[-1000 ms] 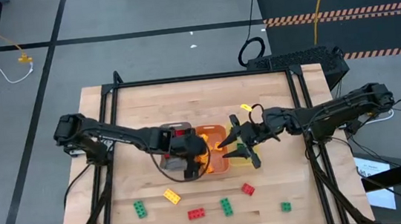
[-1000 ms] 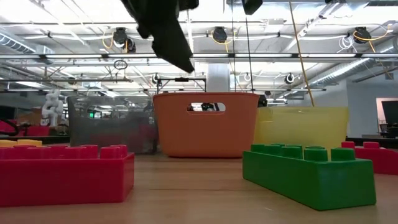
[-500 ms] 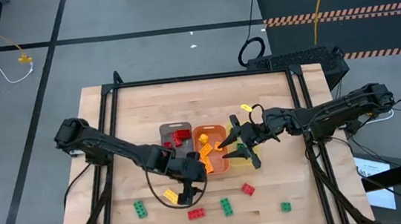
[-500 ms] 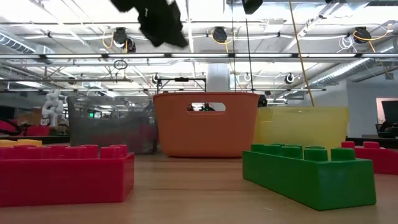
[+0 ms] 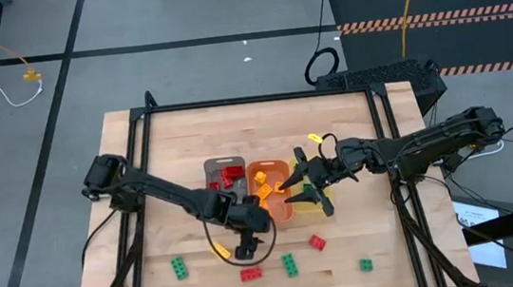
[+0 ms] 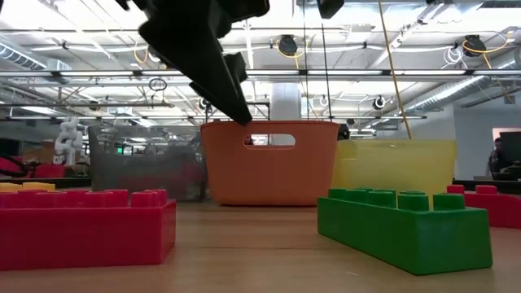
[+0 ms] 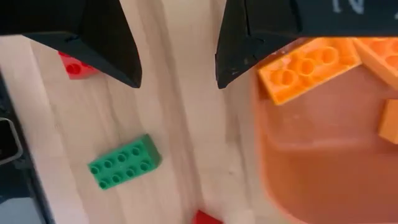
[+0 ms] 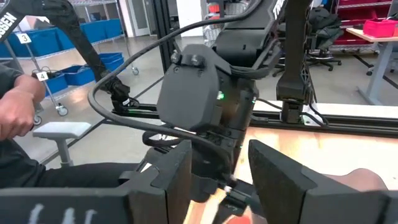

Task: Sort & place blocks by color
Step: Adjust the orange bin on the table, then put the yellow game piece into the orange bin

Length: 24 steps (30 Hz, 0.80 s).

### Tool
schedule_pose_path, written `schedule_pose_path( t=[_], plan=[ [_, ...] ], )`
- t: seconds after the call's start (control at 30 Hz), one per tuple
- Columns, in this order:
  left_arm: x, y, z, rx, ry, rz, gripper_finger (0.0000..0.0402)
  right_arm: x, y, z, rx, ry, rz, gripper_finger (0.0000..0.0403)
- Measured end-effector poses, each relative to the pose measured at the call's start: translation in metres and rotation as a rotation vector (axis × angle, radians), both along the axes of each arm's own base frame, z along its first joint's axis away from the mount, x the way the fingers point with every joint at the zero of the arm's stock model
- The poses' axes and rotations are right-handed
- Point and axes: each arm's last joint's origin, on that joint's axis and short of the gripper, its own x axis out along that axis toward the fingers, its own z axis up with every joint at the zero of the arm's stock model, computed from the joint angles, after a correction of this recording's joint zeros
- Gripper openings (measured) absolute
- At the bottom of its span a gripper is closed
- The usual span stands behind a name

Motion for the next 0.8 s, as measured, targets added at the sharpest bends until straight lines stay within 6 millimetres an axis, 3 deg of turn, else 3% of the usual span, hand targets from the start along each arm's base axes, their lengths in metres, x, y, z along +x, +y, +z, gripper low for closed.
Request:
schedule_pose_path(
  t=[0.3,0.53,0.8],
  plan=[
    [0.005,0.017,0.0,0.032,-0.01,0.059,0.0204,0.0,0.0,-0.001,-0.001,0.012,0.0,0.0153],
    [0.004,0.014,0.008,0.02,-0.03,0.052,0.0204,0.0,0.0,-0.002,-0.003,0.023,0.001,0.0153],
    [-0.004,0.0,0.042,0.005,-0.056,0.008,0.0205,0.0,0.0,-0.003,-0.003,0.026,0.0,0.0153]
  ],
)
